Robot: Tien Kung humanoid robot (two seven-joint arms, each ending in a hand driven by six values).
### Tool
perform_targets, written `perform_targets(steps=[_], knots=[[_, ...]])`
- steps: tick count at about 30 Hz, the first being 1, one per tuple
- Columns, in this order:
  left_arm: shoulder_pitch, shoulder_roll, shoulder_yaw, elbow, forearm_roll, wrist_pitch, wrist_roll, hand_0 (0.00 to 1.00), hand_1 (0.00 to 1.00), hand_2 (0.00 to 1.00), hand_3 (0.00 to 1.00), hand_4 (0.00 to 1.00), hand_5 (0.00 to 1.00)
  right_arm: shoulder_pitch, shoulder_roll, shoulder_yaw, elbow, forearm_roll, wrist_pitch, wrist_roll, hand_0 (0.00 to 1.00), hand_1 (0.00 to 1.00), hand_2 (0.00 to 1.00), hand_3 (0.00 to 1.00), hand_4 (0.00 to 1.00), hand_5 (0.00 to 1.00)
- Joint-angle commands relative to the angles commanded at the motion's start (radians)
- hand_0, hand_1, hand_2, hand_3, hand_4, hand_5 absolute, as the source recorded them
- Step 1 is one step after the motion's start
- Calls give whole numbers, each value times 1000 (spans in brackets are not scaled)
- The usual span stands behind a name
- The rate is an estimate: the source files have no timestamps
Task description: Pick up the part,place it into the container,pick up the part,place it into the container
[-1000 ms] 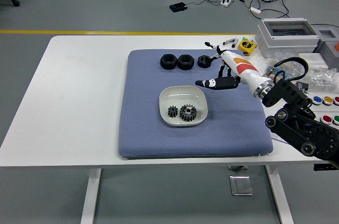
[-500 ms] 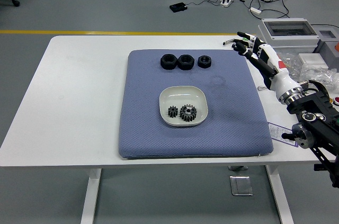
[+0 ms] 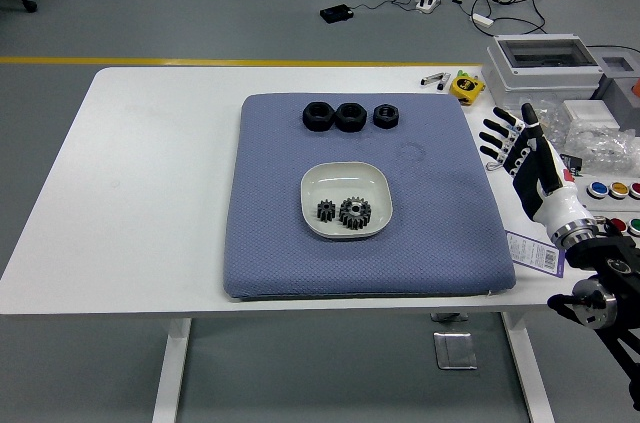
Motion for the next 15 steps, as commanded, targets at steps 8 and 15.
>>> perform_targets(steps=[8,15], knots=[[1,0,-2,0,3,-1,0,528,552,661,592,586,562,-35,5,46,8,-66,5,15,916,840,856,878,998,964],[-3,0,4,1,-6,-1,-3,529,552,661,594,587,565,-42,10,65,2,-69,14,19,954,846,861,879,998,964]])
